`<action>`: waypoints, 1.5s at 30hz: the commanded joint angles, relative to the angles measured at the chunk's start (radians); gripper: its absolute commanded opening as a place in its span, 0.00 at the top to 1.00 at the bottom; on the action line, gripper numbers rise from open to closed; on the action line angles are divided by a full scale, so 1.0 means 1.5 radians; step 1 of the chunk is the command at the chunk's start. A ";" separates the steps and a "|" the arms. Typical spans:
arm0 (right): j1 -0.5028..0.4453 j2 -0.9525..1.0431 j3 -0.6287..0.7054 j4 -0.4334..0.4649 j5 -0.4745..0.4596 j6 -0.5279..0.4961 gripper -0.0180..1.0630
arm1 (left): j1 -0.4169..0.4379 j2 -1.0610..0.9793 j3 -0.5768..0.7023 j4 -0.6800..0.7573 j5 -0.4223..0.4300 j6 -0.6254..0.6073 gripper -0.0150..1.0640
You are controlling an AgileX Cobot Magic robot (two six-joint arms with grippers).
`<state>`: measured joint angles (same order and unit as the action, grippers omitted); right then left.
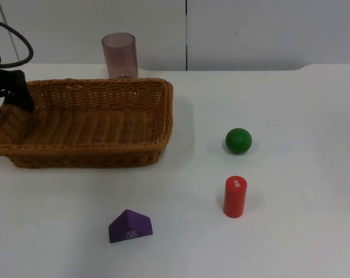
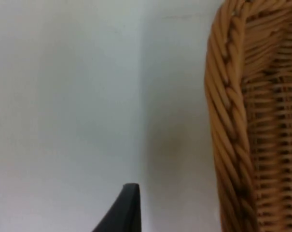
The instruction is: Pick up the basket with the left hand and place the triangular block into the basket with the right hand.
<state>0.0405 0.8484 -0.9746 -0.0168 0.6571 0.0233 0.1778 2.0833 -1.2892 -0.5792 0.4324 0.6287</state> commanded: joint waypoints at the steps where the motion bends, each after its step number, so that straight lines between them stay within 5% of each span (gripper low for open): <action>1: 0.003 -0.003 -0.004 -0.002 0.007 -0.011 0.02 | 0.002 0.017 -0.015 -0.012 0.004 0.004 0.01; 23: 0.003 -0.003 -0.004 -0.004 0.000 -0.026 0.02 | 0.002 0.089 -0.041 -0.017 0.046 0.012 0.02; 27: 0.003 -0.003 -0.004 -0.004 -0.004 -0.026 0.02 | 0.002 0.089 -0.041 -0.017 0.045 0.012 0.20; 31: 0.003 -0.003 -0.004 -0.004 -0.014 -0.028 0.02 | 0.002 0.089 -0.041 -0.017 0.045 0.004 0.76; 32: 0.003 -0.003 -0.004 -0.004 -0.014 -0.028 0.02 | 0.002 0.089 -0.041 -0.017 0.045 0.004 0.76; 33: 0.003 -0.003 -0.004 -0.004 -0.016 -0.028 0.02 | 0.002 0.089 -0.041 -0.017 0.045 -0.013 0.97; 45: 0.003 -0.003 -0.004 -0.004 -0.017 -0.039 0.02 | 0.002 0.043 -0.041 -0.065 0.118 -0.058 0.98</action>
<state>0.0405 0.8484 -0.9746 -0.0168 0.6491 -0.0230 0.1798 2.1807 -1.3469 -0.6339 0.5819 0.5494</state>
